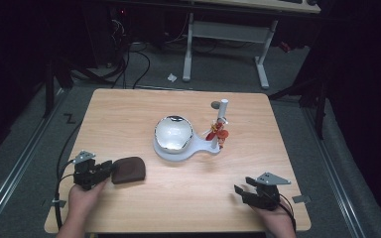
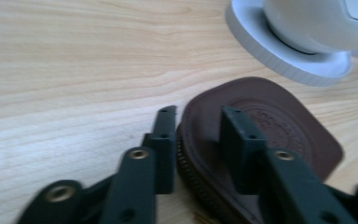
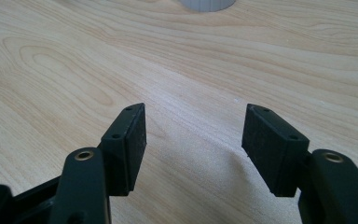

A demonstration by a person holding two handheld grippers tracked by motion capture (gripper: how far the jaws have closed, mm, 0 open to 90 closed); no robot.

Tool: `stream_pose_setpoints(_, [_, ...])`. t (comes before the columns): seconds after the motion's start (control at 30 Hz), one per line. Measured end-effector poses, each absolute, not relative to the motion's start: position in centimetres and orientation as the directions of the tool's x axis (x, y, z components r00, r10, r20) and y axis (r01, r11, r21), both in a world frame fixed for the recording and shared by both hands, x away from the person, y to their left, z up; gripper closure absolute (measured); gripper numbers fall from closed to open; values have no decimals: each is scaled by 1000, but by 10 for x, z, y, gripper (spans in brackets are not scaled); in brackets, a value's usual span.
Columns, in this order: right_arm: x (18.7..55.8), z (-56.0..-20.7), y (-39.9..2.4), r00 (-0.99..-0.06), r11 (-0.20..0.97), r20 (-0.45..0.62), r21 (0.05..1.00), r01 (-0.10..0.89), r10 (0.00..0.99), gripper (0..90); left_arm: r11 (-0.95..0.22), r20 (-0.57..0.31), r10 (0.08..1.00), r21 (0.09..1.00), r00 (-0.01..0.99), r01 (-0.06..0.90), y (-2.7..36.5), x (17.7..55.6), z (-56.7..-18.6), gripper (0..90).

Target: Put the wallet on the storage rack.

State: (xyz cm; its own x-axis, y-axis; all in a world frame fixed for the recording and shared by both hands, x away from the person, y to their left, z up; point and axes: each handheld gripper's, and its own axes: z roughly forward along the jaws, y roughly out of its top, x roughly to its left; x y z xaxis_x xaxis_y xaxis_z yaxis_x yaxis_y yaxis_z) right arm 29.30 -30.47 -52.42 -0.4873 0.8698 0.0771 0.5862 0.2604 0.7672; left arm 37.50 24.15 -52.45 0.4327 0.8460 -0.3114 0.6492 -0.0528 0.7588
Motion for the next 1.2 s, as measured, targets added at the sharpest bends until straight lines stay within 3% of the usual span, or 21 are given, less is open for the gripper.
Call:
stream_pose_setpoints(0.13, [293, -526, -304, -489, 265, 76, 763, 590, 869, 409, 26, -433, 797, 721, 420, 693, 247, 375, -533, 700])
stream_pose_setpoints(0.23, [293, -526, -304, -491, 263, 79, 765, 588, 868, 413, 68, -471, 780, 719, 413, 691, 249, 370, -539, 712])
stream_pose_setpoints(0.6, [294, -529, -304, -488, 261, 91, 753, 605, 868, 428, -8, -375, 809, 763, 452, 647, 239, 356, -536, 858])
stream_pose_setpoints(0.77, [293, -529, -305, -489, 262, 89, 754, 603, 868, 421, -39, -306, 829, 804, 468, 594, 232, 347, -534, 863])
stream_pose_setpoints(1.2, [294, -526, -307, -465, 257, 67, 760, 597, 883, 434, -48, -232, 818, 884, 526, 465, 228, 328, -511, 870])
